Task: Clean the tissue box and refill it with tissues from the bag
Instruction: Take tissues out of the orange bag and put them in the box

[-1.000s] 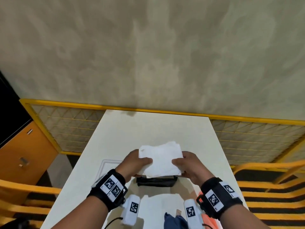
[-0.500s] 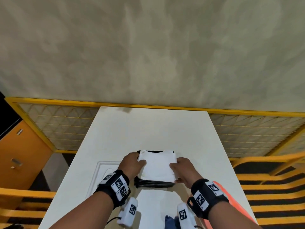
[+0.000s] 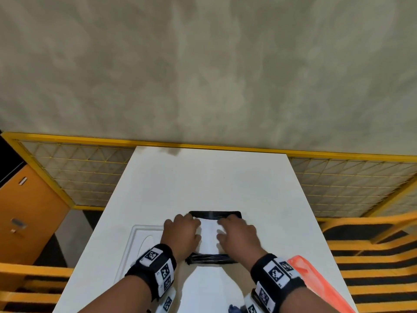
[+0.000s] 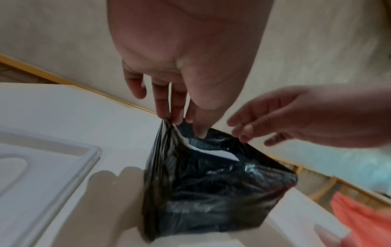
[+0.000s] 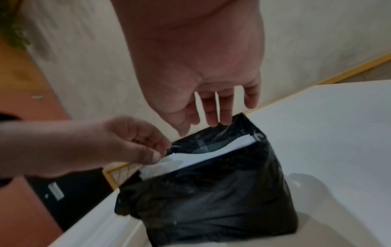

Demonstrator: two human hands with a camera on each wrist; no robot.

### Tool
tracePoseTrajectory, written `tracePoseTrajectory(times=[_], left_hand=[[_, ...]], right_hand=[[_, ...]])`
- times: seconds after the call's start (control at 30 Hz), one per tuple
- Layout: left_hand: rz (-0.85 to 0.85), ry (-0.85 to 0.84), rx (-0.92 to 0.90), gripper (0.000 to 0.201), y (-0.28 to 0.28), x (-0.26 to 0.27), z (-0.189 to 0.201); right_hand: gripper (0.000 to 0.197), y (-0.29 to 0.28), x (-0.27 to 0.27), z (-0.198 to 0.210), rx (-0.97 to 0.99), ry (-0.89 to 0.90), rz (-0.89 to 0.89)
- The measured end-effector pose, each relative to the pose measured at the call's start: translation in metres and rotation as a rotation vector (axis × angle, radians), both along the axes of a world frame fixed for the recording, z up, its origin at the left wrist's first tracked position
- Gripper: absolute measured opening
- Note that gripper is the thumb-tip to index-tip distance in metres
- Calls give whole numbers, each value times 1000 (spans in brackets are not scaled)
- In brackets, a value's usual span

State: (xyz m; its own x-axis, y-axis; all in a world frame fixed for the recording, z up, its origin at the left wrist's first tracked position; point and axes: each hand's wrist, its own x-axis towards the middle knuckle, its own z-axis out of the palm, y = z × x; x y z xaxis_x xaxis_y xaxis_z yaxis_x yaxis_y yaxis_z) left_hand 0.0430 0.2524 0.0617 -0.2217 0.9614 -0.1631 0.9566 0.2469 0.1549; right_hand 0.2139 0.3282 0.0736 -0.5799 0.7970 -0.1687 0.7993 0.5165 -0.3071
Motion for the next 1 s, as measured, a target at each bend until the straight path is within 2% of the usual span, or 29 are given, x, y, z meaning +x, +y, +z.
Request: tracePoseTrajectory(times=[0.1,0.27,0.4,0.5,0.6,0.73,0.77,0.83,0.93,1.0], left_hand=[[-86,164,-159,27,-6,10,-6],[-51,160,-341,32,-5,13,-14],[-25,127,-273,37,0,18,-4],[-9,95,-297,40,0,20,0],[8,79,-330,37,-1,18,-4],[40,75,-185,33,-1,26,-1],[41,64,-117,33,-1,31,1],[-24,19,30,34,2,49,6],[-274,-49,191,29,14,92,14],[-493,-264,174,37,23,133,18]], right_hand=[[30,-11,-9,-11,5,-157,176],[40,-13,-13,-27,-120,-399,197],[45,-13,-13,-25,-52,-316,166],[46,-15,-12,-20,-109,-338,169],[39,-17,-3,-14,-123,-154,116],[31,-26,54,-3,-91,414,-123],[24,-30,77,-3,-59,486,-195],[16,-39,133,-9,12,472,-359],[23,-53,209,-29,13,195,-541],[25,-59,236,-46,3,39,-567]])
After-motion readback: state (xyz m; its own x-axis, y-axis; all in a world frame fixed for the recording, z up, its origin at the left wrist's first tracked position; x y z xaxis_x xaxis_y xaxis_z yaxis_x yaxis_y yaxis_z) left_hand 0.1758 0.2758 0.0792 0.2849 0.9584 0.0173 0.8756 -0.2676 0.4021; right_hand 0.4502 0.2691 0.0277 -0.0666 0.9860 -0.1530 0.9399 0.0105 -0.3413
